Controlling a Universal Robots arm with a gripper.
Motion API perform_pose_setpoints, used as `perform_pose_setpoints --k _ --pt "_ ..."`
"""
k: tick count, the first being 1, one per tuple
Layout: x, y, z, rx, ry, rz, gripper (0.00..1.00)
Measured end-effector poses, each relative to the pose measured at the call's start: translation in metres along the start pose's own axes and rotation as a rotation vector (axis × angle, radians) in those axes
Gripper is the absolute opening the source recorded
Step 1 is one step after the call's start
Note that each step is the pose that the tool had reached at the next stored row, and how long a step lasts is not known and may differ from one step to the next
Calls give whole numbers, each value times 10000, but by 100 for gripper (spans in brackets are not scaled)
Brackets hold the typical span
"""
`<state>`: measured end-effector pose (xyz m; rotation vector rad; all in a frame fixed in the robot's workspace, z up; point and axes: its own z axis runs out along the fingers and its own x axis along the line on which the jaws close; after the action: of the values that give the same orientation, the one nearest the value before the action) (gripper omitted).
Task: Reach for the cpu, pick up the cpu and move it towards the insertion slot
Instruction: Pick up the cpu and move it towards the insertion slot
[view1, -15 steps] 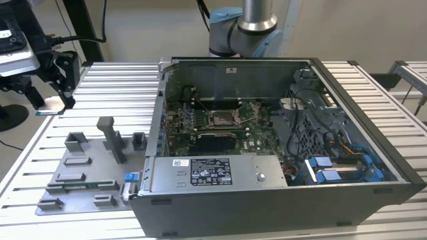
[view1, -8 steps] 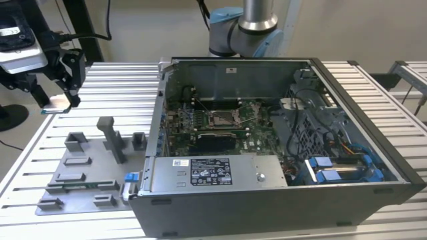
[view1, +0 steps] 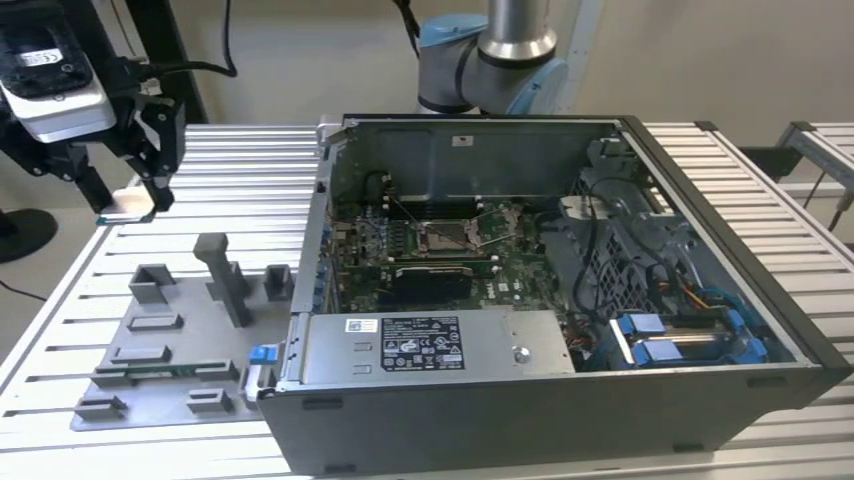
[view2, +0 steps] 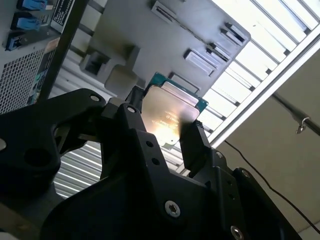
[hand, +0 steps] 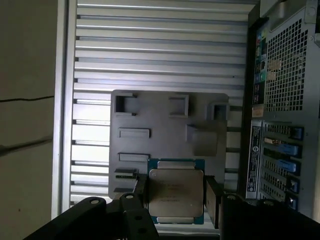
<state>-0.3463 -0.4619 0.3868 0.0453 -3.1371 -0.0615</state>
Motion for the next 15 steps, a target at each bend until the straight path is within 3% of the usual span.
perform_pose_setpoints --k 15 --pt "-384 -11 -1 0 3 -106 0"
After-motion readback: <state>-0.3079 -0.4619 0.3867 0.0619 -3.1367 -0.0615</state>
